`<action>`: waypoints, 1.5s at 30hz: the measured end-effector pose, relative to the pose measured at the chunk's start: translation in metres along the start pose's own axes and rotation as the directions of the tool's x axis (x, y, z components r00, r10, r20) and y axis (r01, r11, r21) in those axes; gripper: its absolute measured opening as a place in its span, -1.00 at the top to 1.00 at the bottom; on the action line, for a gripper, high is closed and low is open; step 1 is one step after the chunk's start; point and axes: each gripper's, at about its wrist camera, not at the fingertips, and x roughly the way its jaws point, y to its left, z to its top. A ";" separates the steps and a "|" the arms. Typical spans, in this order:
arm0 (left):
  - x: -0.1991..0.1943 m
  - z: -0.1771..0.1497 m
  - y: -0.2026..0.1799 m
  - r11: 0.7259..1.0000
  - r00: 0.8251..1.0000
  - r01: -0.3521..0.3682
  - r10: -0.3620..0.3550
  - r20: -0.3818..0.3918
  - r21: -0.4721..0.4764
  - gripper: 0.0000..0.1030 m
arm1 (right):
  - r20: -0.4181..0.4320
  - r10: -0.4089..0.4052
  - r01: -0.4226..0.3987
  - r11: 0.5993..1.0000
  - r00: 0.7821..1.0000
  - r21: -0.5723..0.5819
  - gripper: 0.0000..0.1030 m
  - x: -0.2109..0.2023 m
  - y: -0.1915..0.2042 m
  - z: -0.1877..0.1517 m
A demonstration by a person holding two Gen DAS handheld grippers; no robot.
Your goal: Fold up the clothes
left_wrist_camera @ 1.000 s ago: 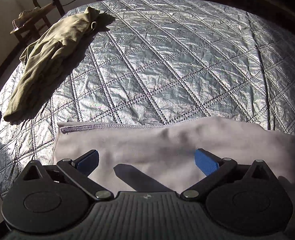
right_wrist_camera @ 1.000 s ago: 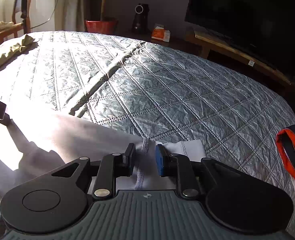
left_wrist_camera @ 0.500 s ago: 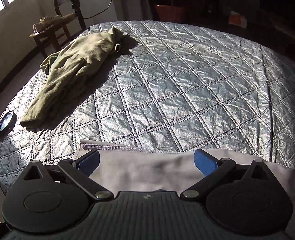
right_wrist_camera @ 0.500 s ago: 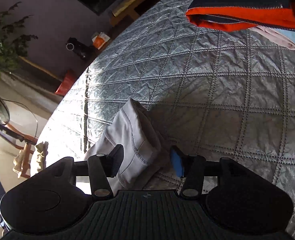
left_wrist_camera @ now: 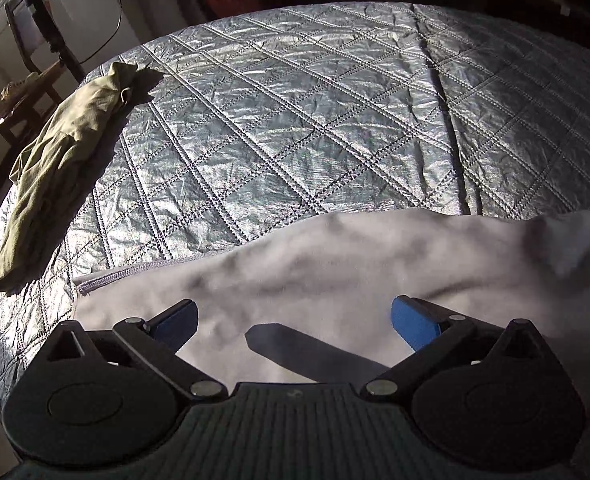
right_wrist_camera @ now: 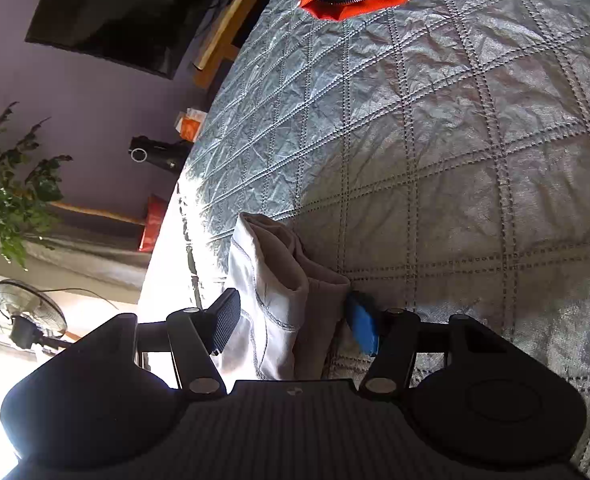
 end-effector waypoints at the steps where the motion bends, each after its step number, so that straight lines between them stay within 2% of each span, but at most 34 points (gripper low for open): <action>1: 0.000 0.000 -0.001 1.000 1.000 -0.004 0.004 0.002 0.003 -1.00 | 0.000 0.005 -0.005 1.000 1.000 -0.003 -0.24 0.001 0.000 0.001; 3: -0.002 -0.002 -0.002 1.000 1.000 -0.012 0.011 0.009 0.011 -1.00 | 0.007 -0.027 0.027 0.999 1.000 -0.028 0.32 0.003 -0.003 0.003; 4: -0.002 -0.001 -0.003 1.000 1.000 -0.013 0.013 0.011 0.016 -1.00 | 0.012 -0.037 0.037 0.999 0.999 -0.038 0.51 0.003 -0.005 0.003; 7: -0.002 0.000 -0.001 1.000 1.000 -0.004 0.004 0.005 0.011 -1.00 | 0.022 -0.037 0.039 0.998 0.999 -0.056 0.62 0.004 -0.004 0.002; 10: -0.001 0.003 0.004 1.000 1.000 0.000 -0.001 -0.009 -0.028 -1.00 | 0.048 -0.045 0.051 0.989 0.998 -0.140 0.68 0.001 0.013 -0.001; 12: -0.007 0.005 0.006 0.999 1.000 -0.010 0.012 0.029 -0.048 -0.91 | 0.074 -0.040 0.057 0.971 0.996 -0.231 0.68 -0.002 0.031 -0.005; 14: -0.020 0.006 0.004 0.999 0.995 0.040 -0.037 0.096 -0.033 -0.93 | 0.100 -0.028 0.065 0.921 0.995 -0.385 0.69 -0.005 0.055 -0.017; 15: -0.026 0.006 0.000 0.999 0.991 0.051 -0.049 0.122 -0.015 -0.94 | 0.112 -0.021 0.070 0.886 0.993 -0.458 0.69 -0.007 0.067 -0.023; 17: -0.030 0.005 -0.007 0.997 0.989 0.072 -0.072 0.126 0.007 -0.98 | 0.134 -0.003 0.083 0.800 0.991 -0.595 0.69 -0.010 0.091 -0.035; 19: -0.020 0.006 -0.006 0.996 0.994 0.093 -0.092 0.063 -0.010 -0.98 | 0.153 0.019 0.098 0.692 0.988 -0.715 0.69 -0.013 0.115 -0.047; 20: -0.012 0.006 -0.004 0.996 0.996 0.086 -0.086 0.027 -0.017 -0.98 | 0.148 0.030 0.091 0.664 0.989 -0.742 0.69 -0.013 0.122 -0.052; 21: -0.005 0.006 -0.002 0.997 0.997 0.076 -0.077 -0.009 -0.024 -0.98 | 0.133 0.038 0.077 0.646 0.990 -0.759 0.69 -0.014 0.126 -0.059; 25: 0.005 0.005 0.014 0.990 0.992 0.105 -0.112 -0.066 -0.095 -0.98 | 0.078 0.041 0.042 0.556 0.996 -0.830 0.69 -0.012 0.134 -0.089; 29: 0.002 0.013 0.025 0.990 0.995 0.089 -0.093 -0.039 -0.106 -0.97 | 0.024 0.036 0.005 0.459 0.999 -0.889 0.69 -0.010 0.141 -0.119; 34: 0.008 0.036 0.073 0.967 0.998 0.045 -0.056 -0.037 -0.249 -0.98 | -0.043 0.021 -0.048 0.329 0.999 -0.943 0.69 -0.007 0.149 -0.156; 37: 0.016 0.040 0.102 0.945 0.998 0.010 -0.032 -0.062 -0.326 -0.98 | -0.070 -0.004 -0.066 0.269 0.998 -0.961 0.69 0.004 0.149 -0.172; 42: 0.019 0.040 0.127 0.935 0.996 -0.027 -0.005 -0.089 -0.355 -0.98 | -0.108 -0.051 -0.098 0.172 0.993 -0.980 0.69 0.024 0.148 -0.197; 45: 0.018 0.038 0.128 0.951 0.995 -0.039 0.007 -0.104 -0.308 -0.98 | -0.128 -0.081 -0.118 0.114 0.988 -0.986 0.65 0.037 0.147 -0.213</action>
